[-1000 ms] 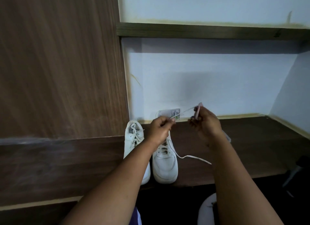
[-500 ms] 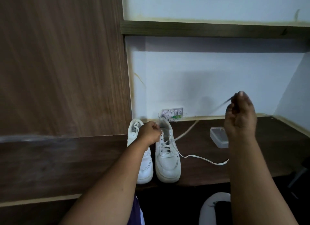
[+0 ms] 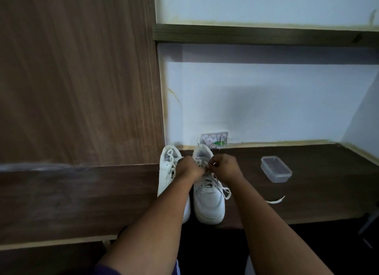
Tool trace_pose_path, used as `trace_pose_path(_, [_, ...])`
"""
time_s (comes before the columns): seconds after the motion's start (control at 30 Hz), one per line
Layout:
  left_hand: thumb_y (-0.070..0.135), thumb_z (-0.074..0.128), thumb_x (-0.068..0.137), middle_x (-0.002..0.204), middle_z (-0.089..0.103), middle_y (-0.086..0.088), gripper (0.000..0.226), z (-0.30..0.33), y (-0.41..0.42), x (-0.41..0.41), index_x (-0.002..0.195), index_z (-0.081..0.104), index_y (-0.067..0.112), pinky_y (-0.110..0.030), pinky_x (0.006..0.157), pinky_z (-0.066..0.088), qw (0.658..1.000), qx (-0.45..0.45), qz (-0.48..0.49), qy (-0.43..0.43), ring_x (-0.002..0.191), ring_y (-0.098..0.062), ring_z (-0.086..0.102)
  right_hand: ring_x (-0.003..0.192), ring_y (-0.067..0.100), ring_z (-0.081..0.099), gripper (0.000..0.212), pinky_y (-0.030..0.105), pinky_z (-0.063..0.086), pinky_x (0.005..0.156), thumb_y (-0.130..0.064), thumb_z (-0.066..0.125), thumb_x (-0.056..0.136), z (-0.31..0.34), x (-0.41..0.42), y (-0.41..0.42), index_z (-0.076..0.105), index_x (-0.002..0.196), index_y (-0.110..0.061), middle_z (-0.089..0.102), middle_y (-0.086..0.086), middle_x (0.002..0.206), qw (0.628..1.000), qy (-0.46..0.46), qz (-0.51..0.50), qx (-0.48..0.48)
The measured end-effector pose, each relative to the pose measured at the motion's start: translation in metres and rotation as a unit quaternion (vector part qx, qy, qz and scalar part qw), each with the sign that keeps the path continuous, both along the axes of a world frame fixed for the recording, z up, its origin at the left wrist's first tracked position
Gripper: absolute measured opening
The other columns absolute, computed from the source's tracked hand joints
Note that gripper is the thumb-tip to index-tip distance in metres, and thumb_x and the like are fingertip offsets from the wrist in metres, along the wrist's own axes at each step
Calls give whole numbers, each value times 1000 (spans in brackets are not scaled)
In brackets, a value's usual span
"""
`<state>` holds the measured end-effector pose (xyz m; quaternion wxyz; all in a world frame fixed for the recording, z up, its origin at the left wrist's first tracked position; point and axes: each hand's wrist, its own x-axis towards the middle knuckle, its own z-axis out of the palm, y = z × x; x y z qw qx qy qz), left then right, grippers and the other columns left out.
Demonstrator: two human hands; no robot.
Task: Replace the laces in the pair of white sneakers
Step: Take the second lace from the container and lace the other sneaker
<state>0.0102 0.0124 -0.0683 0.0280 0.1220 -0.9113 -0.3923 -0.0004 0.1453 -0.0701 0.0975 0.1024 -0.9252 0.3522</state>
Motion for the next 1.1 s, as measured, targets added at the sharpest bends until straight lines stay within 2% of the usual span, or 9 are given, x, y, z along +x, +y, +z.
trace_pose_path(0.17, [12,73,64,70,72,-16,10,-11,-18,-12,67,70,2,-49,78,59,987,149,-23,-53,75,-31,73,83,25,66,12,23,47,68,-15,67,78,-5,-7,-9,77,84,-17,71,9,88,994,-39,18,101])
trace_pose_path(0.33, [-7,57,88,89,68,-21,16,2,-23,0,100,67,-10,-38,87,57,971,231,-40,-35,91,-35,69,80,23,63,14,26,45,67,-7,62,77,-10,-6,-11,75,77,-11,69,9,81,994,-43,55,84])
trace_pose_path(0.4, [-17,51,88,88,64,-25,18,1,-23,2,97,66,-13,-40,93,52,965,252,-59,-43,85,-37,66,79,21,62,14,26,45,71,-3,63,78,-14,-7,-8,75,75,-10,68,6,78,996,-42,68,41])
trace_pose_path(0.53, [-16,66,76,74,66,-10,28,-7,-26,-5,66,67,10,-46,90,56,977,205,-45,-38,92,-33,69,77,13,57,9,26,46,75,-1,65,83,-17,-5,-6,73,82,-6,62,2,77,992,-95,55,-63])
trace_pose_path(0.67, [-3,63,84,79,69,-10,9,-6,-23,-6,86,72,0,-38,83,59,984,168,-49,-26,86,-25,71,76,10,57,8,20,45,74,-6,68,84,-19,-6,-5,73,90,-6,63,2,81,990,-106,54,-76])
trace_pose_path(0.8, [8,63,85,86,74,-11,16,-7,-22,-10,70,67,12,-39,79,60,995,68,-73,0,85,-26,72,65,5,54,5,22,44,69,-6,71,81,-20,-8,-4,75,84,-7,64,0,75,994,-69,58,-56])
trace_pose_path(0.97, [21,54,91,99,68,-10,23,-2,-20,-6,97,68,4,-31,73,51,983,-141,-114,-4,95,-26,64,75,14,54,37,30,46,77,-17,67,82,-22,-19,0,55,54,-37,59,-3,71,993,-76,91,29])
trace_pose_path(1.03, [15,49,93,100,66,-12,20,9,-29,-4,100,65,6,-33,71,50,985,-139,-101,5,95,-28,64,83,20,57,27,33,49,84,-33,61,83,-24,-27,4,57,57,-38,62,3,83,990,-88,82,74])
trace_pose_path(1.1, [6,46,92,100,66,-15,18,21,-45,-2,90,61,15,-33,61,48,996,-34,-21,84,85,-31,66,90,22,63,21,36,52,88,-33,56,87,-25,-29,8,67,69,-35,68,7,94,989,-118,83,43])
